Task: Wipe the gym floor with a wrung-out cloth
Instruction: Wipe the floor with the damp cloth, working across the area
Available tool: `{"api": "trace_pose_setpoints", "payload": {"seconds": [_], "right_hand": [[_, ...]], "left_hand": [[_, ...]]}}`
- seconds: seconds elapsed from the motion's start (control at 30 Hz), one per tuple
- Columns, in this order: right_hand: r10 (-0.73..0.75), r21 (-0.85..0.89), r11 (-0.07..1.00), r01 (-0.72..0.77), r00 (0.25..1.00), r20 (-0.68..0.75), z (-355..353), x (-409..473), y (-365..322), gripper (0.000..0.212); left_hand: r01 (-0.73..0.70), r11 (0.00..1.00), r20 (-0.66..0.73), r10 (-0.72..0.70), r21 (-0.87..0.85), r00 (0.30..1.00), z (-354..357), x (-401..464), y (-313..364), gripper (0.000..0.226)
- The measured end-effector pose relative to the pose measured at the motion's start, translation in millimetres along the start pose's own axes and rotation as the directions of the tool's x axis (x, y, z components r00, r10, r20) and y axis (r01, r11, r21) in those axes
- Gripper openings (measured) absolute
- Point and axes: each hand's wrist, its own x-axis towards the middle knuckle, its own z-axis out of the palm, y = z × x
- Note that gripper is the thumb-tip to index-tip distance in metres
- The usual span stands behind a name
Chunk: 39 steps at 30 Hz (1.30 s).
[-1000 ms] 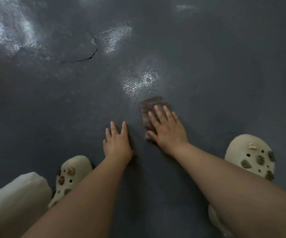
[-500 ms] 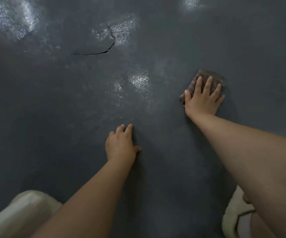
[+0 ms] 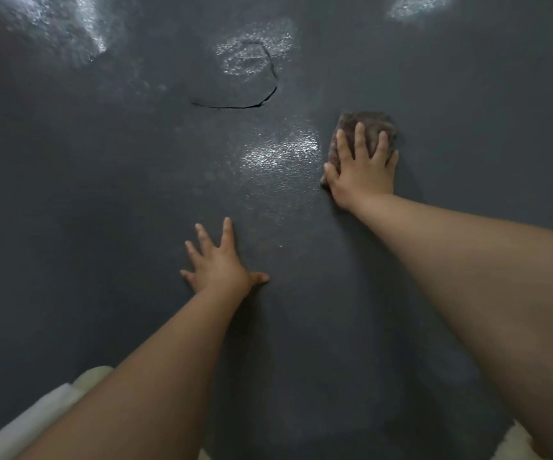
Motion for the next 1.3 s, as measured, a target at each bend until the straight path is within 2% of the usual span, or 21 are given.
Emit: {"api": "trace_pose_setpoints", "payload": {"seconds": [0.17, 0.27, 0.33, 0.4, 0.5, 0.67, 0.73, 0.83, 0.93, 1.0, 1.1, 1.17, 1.23, 1.3], "right_hand": [[-0.298, -0.086, 0.949, 0.302, 0.953, 0.054, 19.7, -36.5, -40.0, 0.063], [-0.381, -0.108, 0.914, 0.391, 0.918, 0.108, 35.4, -70.9, -48.8, 0.063], [-0.396, -0.119, 0.906, 0.406, 0.913, 0.094, 46.7, -96.7, -51.0, 0.061], [-0.335, -0.089, 0.938, 0.336, 0.942, 0.027, 57.6, -120.3, -53.2, 0.058], [-0.237, -0.017, 0.971, 0.238, 0.970, 0.057, 62.8, -142.0, -57.4, 0.060], [-0.182, 0.000, 0.983, 0.182, 0.983, -0.007, 63.2, -140.8, -44.1, 0.061], [-0.125, -0.013, 0.992, 0.125, 0.992, 0.002, 58.7, -124.2, -33.2, 0.058], [0.054, 0.039, 0.998, -0.053, 0.997, -0.052, 46.5, -99.5, -28.5, 0.058], [0.185, 0.123, 0.976, -0.178, 0.981, -0.049, 44.1, -85.9, -49.9, 0.058], [0.194, 0.138, 0.973, -0.187, 0.980, -0.039, 47.1, -89.6, -76.4, 0.058], [-0.011, 0.107, 0.994, 0.010, 1.000, 0.008, 56.4, -108.2, -124.7, 0.058], [-0.207, 0.084, 0.976, 0.199, 0.974, 0.092, 63.0, -124.4, -155.6, 0.060], [-0.397, 0.066, 0.917, 0.392, 0.889, 0.228, 63.4, -136.9, -176.6, 0.061], [-0.499, 0.057, 0.857, 0.513, 0.796, 0.343, 52.0, -139.5, -182.5, 0.061]], "left_hand": [[-0.010, 1.000, -0.004, 0.010, 0.006, 1.000, -1.5, 3.4, -0.9, 0.118], [-0.039, 0.998, -0.010, 0.039, 0.047, 0.999, -1.8, 3.5, -5.3, 0.117], [-0.062, 0.995, -0.001, 0.063, 0.072, 0.998, -4.5, 3.3, -9.8, 0.117], [-0.100, 0.990, 0.023, 0.098, 0.103, 0.995, -8.3, 4.5, -16.6, 0.118], [-0.157, 0.976, 0.054, 0.151, 0.151, 0.987, -15.4, 7.1, -28.9, 0.119], [-0.234, 0.959, 0.036, 0.231, 0.160, 0.972, -13.4, -2.3, -44.4, 0.113], [-0.236, 0.957, 0.033, 0.234, 0.166, 0.972, -8.9, -8.7, -52.0, 0.110], [-0.207, 0.966, 0.029, 0.205, 0.156, 0.978, -4.1, -13.1, -63.8, 0.107], [-0.193, 0.973, 0.047, 0.189, 0.128, 0.981, -3.0, -11.8, -75.6, 0.105], [-0.213, 0.971, 0.042, 0.210, 0.109, 0.977, -5.8, -9.3, -84.0, 0.104], [-0.256, 0.966, -0.010, 0.256, 0.042, 0.967, -14.4, -5.3, -95.5, 0.095], [-0.254, 0.967, -0.048, 0.253, -0.019, 0.966, -20.1, -4.3, -102.5, 0.083], [-0.208, 0.976, -0.056, 0.205, -0.059, 0.977, -25.1, -6.8, -111.1, 0.077], [-0.146, 0.987, -0.039, 0.144, -0.061, 0.989, -30.5, -13.4, -120.4, 0.079]]}}
